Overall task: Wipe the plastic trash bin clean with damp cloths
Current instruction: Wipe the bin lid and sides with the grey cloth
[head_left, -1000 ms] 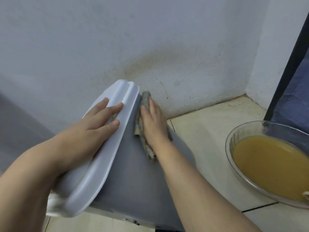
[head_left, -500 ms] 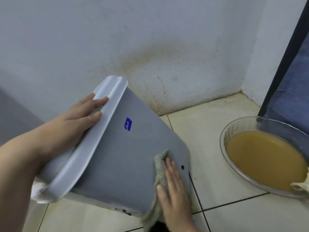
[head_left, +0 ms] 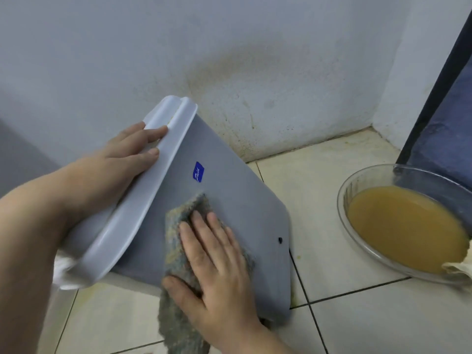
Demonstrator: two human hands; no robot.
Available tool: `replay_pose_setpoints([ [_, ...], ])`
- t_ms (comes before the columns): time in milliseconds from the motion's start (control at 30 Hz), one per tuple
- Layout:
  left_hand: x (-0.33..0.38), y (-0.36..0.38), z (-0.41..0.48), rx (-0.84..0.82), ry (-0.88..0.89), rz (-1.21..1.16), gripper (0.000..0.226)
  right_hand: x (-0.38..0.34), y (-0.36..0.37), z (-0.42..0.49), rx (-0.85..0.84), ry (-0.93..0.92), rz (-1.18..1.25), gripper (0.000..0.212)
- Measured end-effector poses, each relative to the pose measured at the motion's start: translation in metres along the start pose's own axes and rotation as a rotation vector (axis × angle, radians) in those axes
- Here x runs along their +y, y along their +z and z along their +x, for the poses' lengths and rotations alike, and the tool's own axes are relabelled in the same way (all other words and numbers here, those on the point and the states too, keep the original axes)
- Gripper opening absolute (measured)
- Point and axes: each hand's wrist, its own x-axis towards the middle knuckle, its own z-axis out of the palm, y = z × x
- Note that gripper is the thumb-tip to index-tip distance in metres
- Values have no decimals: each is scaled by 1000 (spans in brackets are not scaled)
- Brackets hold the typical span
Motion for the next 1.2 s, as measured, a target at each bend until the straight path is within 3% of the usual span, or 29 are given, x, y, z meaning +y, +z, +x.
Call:
replay_pose_setpoints([
  [67, -8, -1, 0, -2, -3, -16, 54, 42, -3, -26, -24, 80, 28, 62],
  [200, -8, -2, 0, -7, -6, -9, 55, 129, -4, -38, -97, 621, 164, 51],
  [367, 15, 2, -7, -33, -11, -49, 41, 168, 0, 83, -114, 952, 177, 55],
  [433, 23, 5, -10, -31, -17, -66, 39, 144, -1, 141, -133, 865, 182, 54],
  [533, 28, 7, -7, -30, -14, -81, 34, 81, 0, 174, -155, 592, 134, 55],
  [700, 15, 3, -7, -2, 4, -52, 35, -30, 16, 91, -37, 347, 90, 63],
  [833, 5, 0, -7, -11, 4, -38, 40, -27, 9, 22, 54, 178, 17, 61],
  [933, 3, 0, -6, -28, 21, -14, 51, 34, -4, -25, 51, 308, 77, 57],
  [1000, 4, 1, -5, -39, 8, -40, 52, 78, -14, -47, -18, 574, 144, 48],
  [1100, 8, 3, -4, -36, -1, -61, 53, 113, -19, -50, -164, 887, 115, 55],
  [1200, 8, 4, -2, -29, 14, -50, 52, 83, -7, 0, -167, 884, 15, 61],
])
